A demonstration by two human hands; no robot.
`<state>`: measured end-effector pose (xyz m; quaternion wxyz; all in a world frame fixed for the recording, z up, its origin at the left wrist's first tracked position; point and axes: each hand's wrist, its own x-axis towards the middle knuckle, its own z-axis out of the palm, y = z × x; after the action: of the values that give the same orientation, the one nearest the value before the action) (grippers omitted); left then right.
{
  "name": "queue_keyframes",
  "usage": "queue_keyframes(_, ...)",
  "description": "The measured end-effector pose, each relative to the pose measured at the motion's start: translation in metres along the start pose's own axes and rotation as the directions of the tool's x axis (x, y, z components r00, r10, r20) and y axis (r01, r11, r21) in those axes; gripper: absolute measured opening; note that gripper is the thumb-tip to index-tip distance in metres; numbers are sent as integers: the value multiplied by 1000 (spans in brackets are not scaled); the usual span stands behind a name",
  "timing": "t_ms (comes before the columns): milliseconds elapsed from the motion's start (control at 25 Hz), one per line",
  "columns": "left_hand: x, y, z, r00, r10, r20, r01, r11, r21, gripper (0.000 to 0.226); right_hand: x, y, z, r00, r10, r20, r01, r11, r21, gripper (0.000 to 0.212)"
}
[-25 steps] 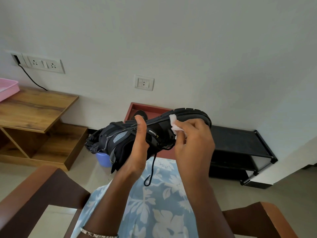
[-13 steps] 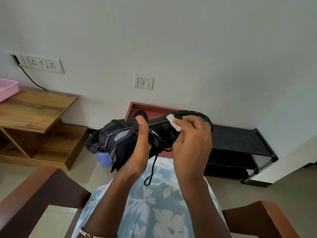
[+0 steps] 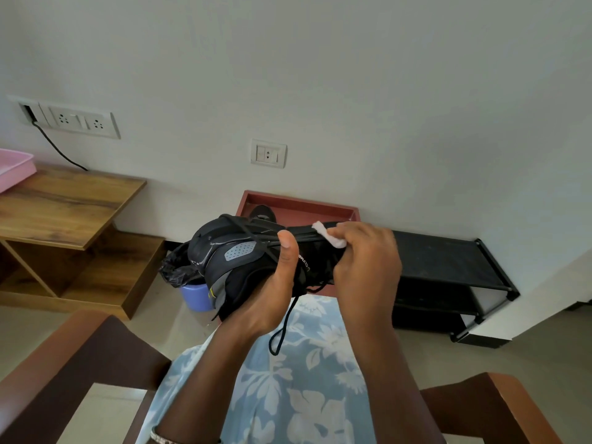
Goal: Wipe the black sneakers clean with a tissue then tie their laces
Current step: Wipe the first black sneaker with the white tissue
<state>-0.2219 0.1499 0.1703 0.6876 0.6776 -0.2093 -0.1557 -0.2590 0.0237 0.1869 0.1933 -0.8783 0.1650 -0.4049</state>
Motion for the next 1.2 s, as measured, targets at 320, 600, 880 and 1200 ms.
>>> queue_keyframes(320,0,3,-3,991,84,108,-87,996,27,90,-15,-38,-5,962,-262,77,217,905,367,29)
queue_keyframes(600,-4,8,-5,1000,12,13,-14,986,165,58,3,13,-6,999,-16,49,15,999,37,34)
queue_keyframes(880,-4,10,-1,993,100,59,-106,988,115,65,-10,-27,-10,955,-237,175,176,935,308,33)
queue_keyframes(1200,-1,0,-6,994,105,19,-106,978,181,78,6,21,-16,976,-143,162,120,983,140,36)
